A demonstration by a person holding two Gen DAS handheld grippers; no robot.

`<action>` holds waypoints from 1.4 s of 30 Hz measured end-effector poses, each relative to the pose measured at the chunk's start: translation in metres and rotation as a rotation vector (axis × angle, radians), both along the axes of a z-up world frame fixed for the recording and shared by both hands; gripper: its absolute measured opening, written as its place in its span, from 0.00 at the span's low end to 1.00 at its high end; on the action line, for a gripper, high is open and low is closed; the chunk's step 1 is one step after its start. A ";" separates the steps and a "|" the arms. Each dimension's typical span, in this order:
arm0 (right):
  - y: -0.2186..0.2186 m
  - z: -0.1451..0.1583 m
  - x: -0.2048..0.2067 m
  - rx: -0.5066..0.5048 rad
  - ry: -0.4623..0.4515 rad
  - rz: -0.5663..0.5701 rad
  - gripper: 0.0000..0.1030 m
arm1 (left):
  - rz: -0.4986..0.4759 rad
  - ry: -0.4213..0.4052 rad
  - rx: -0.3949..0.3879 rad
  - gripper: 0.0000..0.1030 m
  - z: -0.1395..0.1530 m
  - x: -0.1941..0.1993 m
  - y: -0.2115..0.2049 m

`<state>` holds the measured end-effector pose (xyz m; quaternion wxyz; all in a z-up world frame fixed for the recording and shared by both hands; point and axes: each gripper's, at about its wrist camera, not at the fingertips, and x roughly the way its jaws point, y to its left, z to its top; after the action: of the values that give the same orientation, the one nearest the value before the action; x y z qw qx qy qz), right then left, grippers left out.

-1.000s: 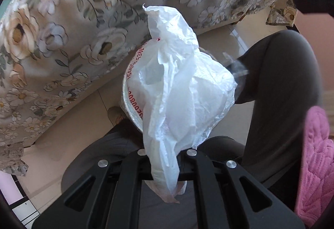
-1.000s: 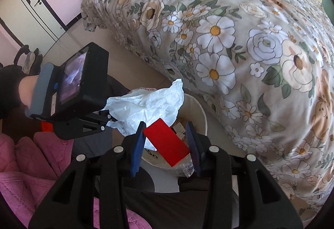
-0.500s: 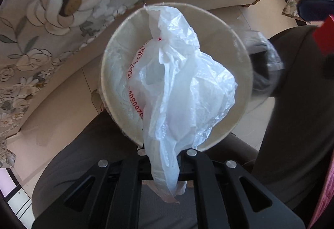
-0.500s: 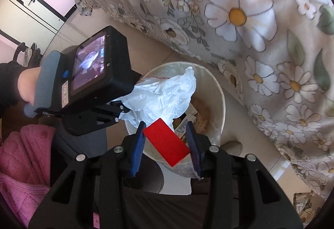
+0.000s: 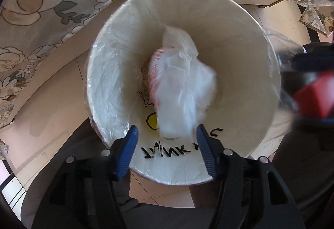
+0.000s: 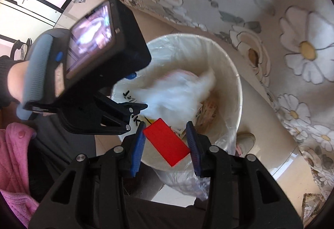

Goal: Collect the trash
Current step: 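Open the left gripper to drop the bag while the right drops the red block, then raise both tools from the bin and reach toward the bed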

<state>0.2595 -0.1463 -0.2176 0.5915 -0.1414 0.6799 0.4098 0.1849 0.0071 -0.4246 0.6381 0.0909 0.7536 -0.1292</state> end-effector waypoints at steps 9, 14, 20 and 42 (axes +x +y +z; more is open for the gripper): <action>0.014 -0.036 0.002 -0.034 0.024 0.015 0.40 | 0.080 -0.013 -0.022 0.71 0.000 0.005 0.015; 0.019 -0.062 0.006 -0.067 0.032 0.019 0.40 | 0.130 -0.014 -0.037 0.73 0.001 0.013 0.019; 0.013 -0.077 0.007 -0.136 0.017 0.012 0.47 | 0.148 -0.025 -0.042 0.76 0.002 0.014 0.023; -0.017 0.062 -0.005 -0.012 -0.204 -0.058 0.51 | 0.105 -0.290 0.000 0.76 0.124 -0.010 0.016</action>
<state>0.2549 -0.1630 -0.1559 0.6684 -0.1664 0.6222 0.3720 0.1751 0.0227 -0.3004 0.7462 0.0691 0.6572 -0.0811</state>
